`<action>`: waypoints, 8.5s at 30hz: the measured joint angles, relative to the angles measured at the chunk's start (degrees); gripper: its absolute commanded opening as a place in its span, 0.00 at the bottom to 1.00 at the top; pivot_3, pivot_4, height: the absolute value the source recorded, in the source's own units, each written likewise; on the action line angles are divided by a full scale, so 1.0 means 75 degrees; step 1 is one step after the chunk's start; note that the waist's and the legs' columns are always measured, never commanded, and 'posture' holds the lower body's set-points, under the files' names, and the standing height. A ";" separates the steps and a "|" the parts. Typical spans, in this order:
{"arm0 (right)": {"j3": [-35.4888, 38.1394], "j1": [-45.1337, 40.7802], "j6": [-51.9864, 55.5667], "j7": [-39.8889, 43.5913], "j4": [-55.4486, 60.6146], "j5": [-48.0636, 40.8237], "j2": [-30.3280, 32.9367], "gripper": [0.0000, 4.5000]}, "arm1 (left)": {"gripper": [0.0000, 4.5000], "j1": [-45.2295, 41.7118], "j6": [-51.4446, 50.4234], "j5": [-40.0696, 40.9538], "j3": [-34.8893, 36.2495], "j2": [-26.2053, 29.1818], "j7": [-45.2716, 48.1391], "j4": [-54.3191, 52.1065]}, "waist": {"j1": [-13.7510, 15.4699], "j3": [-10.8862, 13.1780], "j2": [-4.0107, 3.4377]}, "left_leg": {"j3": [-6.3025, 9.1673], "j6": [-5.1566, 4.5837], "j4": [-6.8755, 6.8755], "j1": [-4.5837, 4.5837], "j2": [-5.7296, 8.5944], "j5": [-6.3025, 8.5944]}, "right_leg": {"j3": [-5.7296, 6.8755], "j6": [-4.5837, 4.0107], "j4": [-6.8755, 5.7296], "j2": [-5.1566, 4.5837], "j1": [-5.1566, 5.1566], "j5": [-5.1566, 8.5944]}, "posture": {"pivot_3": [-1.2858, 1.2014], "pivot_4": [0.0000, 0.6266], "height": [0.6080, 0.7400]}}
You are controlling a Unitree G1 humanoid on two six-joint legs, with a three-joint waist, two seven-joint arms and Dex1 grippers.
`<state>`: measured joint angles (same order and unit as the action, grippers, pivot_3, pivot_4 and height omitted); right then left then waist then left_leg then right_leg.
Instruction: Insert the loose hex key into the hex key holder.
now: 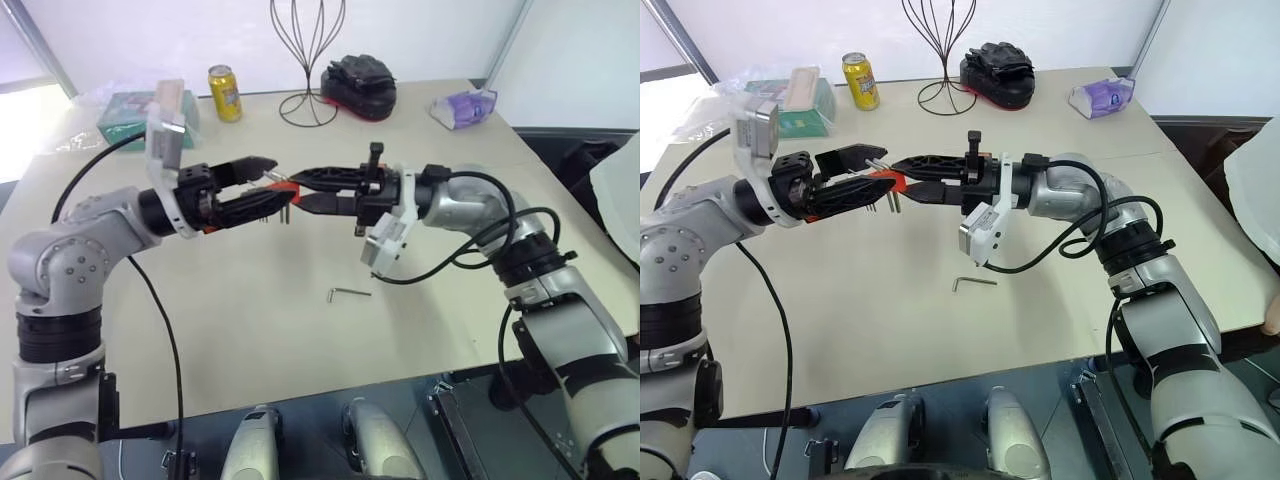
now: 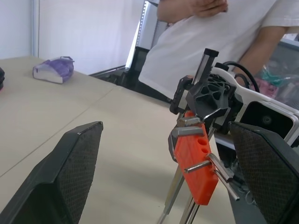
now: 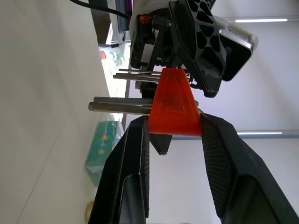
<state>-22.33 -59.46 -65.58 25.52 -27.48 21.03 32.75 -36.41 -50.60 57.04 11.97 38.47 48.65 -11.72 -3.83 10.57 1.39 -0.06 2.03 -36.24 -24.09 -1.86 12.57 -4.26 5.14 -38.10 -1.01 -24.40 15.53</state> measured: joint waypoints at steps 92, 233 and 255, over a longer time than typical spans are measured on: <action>0.0050 0.1013 0.3712 0.2866 0.0693 -0.1788 0.0304 0.99 | 0.00 0.0353 0.0372 -0.0432 -0.0261 -0.0193 -0.0361 -0.0418 | 0.0134 0.0000 0.0000 | 0.0005 0.0000 -0.0016 0.0001 0.0000 -0.0001 | 0.0005 0.0000 -0.0003 -0.0003 0.0011 -0.0001 | 0.52 0.24 1.00; 0.2767 0.0916 1.0598 -0.0503 0.4021 -0.5719 -0.4233 0.08 | 0.00 -0.0572 0.2159 -0.1887 -0.0452 -0.2013 -0.2030 -0.0021 | 0.0172 0.0002 0.0008 | 0.0006 -0.0006 0.0043 0.0061 -0.0003 0.0005 | 0.0030 0.0000 0.0075 0.0005 0.0093 0.0002 | 0.52 0.24 1.00; 0.3461 0.3464 1.3061 0.1635 0.6126 -0.6789 -0.0163 0.99 | 0.00 0.0207 0.1933 -0.2038 -0.0704 -0.2317 -0.2110 0.0396 | 0.0247 0.0005 0.0005 | 0.0014 -0.0013 0.0019 -0.0049 0.0003 0.0008 | 0.0045 0.0005 0.0091 -0.0004 0.0008 0.0000 | 0.52 0.24 1.00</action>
<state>3.63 -33.48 32.38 37.78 18.47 -29.88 31.54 -34.85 -36.11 41.75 6.69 21.09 32.82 -8.75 -1.98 10.61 1.43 0.05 1.93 -36.09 -24.46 -1.84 12.63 -3.92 5.18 -37.42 -1.04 -24.34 15.53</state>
